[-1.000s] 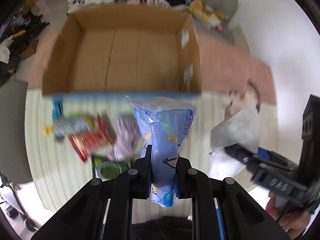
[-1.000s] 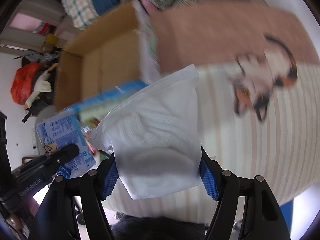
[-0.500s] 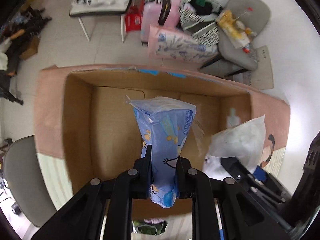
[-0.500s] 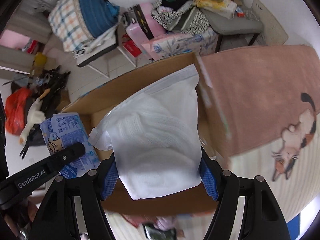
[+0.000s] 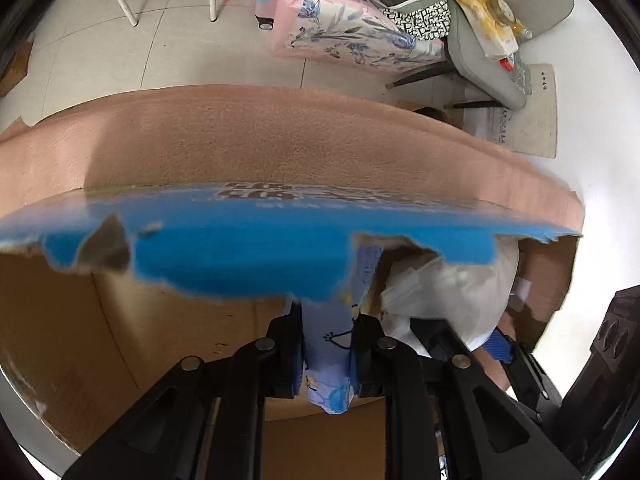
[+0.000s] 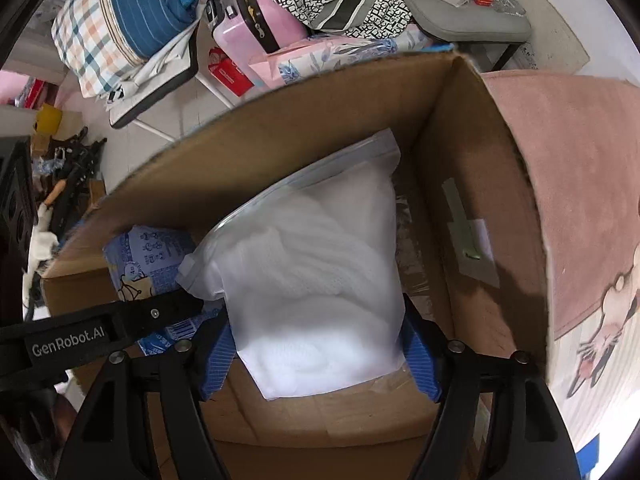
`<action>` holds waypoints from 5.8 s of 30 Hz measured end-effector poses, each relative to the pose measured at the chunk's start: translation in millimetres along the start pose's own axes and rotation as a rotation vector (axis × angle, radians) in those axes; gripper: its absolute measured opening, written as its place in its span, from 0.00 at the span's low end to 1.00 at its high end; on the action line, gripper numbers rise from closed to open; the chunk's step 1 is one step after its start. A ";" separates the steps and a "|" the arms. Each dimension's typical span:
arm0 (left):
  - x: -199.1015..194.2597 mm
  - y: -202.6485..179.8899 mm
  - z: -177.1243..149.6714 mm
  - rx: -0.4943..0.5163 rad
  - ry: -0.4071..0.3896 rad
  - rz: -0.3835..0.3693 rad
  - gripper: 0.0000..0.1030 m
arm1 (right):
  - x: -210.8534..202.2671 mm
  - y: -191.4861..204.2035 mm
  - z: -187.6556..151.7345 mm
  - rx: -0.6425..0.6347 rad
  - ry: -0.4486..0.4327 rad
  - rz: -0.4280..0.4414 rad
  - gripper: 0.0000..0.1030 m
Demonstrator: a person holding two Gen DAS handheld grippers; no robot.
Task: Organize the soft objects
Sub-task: 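Carry both packs into the box and open both grippers to release them, then grasp the red jacket pack with the left gripper while the right grasps the green pack, then lower both packs into the box and open both grippers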
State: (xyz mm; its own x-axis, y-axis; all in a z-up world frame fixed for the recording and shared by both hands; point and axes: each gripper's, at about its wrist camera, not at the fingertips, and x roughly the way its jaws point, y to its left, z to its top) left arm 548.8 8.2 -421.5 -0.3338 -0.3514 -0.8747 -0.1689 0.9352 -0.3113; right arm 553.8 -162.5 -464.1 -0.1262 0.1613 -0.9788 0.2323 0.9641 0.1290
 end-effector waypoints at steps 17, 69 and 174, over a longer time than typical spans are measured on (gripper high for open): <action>-69.5 -22.7 -50.0 0.137 -0.223 0.221 0.94 | -48.5 34.0 -30.2 -0.217 -0.025 -0.097 1.00; 104.1 50.3 -298.7 0.477 -0.224 0.698 0.96 | 13.2 -102.1 -378.5 -0.505 0.185 -0.175 0.38; -105.8 36.3 -177.5 0.052 -0.421 0.279 0.95 | -109.8 11.5 -162.4 -0.336 -0.170 -0.140 1.00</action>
State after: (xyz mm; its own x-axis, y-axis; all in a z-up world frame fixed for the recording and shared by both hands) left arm 413.4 71.6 -274.3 0.0449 -0.0493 -0.9978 -0.0767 0.9957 -0.0527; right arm 413.7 -134.9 -329.3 0.0341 0.0137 -0.9993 -0.1082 0.9941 0.0099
